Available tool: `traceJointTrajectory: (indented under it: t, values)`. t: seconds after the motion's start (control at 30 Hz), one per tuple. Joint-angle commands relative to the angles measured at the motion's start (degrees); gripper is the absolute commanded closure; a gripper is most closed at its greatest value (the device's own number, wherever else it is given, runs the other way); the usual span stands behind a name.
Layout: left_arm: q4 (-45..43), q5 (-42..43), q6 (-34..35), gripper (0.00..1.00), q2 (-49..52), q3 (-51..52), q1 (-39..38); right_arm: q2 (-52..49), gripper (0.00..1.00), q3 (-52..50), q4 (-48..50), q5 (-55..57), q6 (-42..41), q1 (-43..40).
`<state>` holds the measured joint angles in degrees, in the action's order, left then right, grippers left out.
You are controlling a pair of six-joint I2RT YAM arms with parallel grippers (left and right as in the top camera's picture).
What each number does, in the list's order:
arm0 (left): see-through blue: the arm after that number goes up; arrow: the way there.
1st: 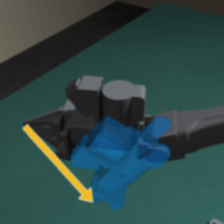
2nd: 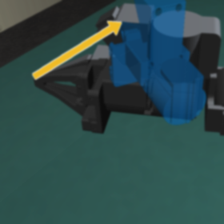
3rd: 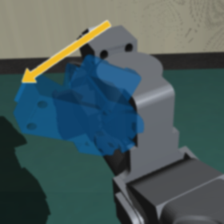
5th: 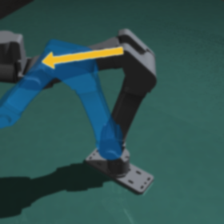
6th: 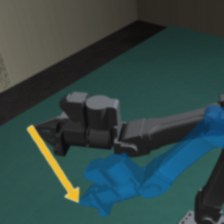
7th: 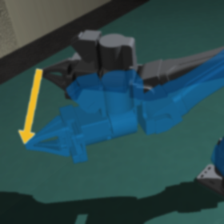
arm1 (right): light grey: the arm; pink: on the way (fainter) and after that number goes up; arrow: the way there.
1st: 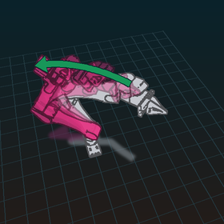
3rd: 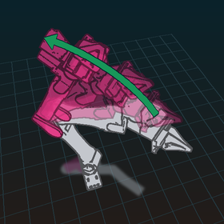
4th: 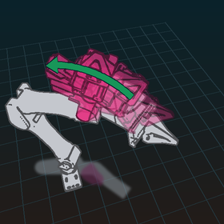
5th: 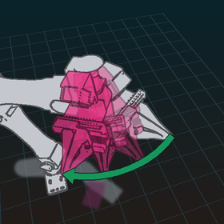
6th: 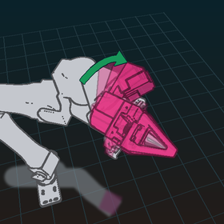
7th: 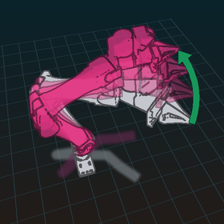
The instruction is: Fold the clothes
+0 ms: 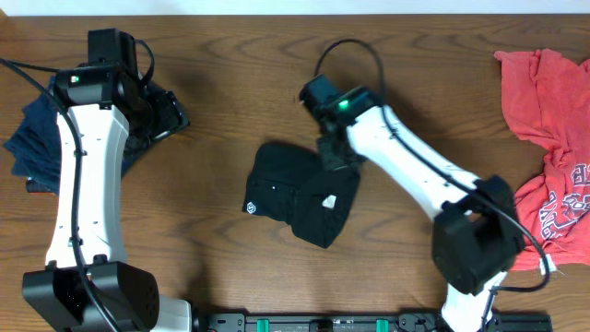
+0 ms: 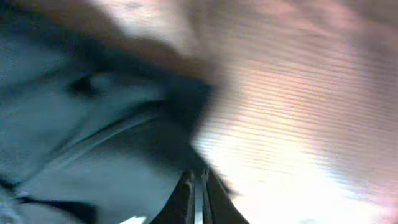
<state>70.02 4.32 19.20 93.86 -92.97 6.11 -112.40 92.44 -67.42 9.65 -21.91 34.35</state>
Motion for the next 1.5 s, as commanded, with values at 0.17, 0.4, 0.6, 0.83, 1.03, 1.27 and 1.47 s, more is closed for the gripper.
traceJointTrajectory:
  t: [0.17,0.4,0.6,0.83,1.03,1.27,1.47]
  values:
    - [0.37,7.13,-5.16,0.18,0.13,2.62,-0.48,1.64,0.93,0.24,-2.45,-11.41,7.56,-3.28]
    - [-8.28,17.09,-12.98,0.14,0.28,10.25,-6.71,1.88,0.67,-0.92,-5.57,-15.02,8.7,-3.45]
    - [-16.15,17.11,-14.88,0.09,0.7,15.58,-14.32,1.86,0.41,-4.83,0.33,-14.73,8.94,-3.8]
    - [-16.59,17.07,-14.91,0.09,0.98,15.96,-16.22,1.81,0.39,-12.48,9.4,-12.07,9.2,-4.07]
    - [-16.52,17.07,-14.91,0.09,0.98,15.96,-16.17,2.1,0.99,-13.03,14.73,-11.32,11.1,-4.39]
    - [-16.59,17.05,-14.91,0.09,0.98,15.93,-16.17,3.39,0.99,-4.09,15.1,-2.34,11.34,-8.92]
    - [-16.59,17.05,-14.91,0.09,0.98,15.96,-16.17,2.05,0.79,-4.59,22.84,-2.6,11.91,-11.67]
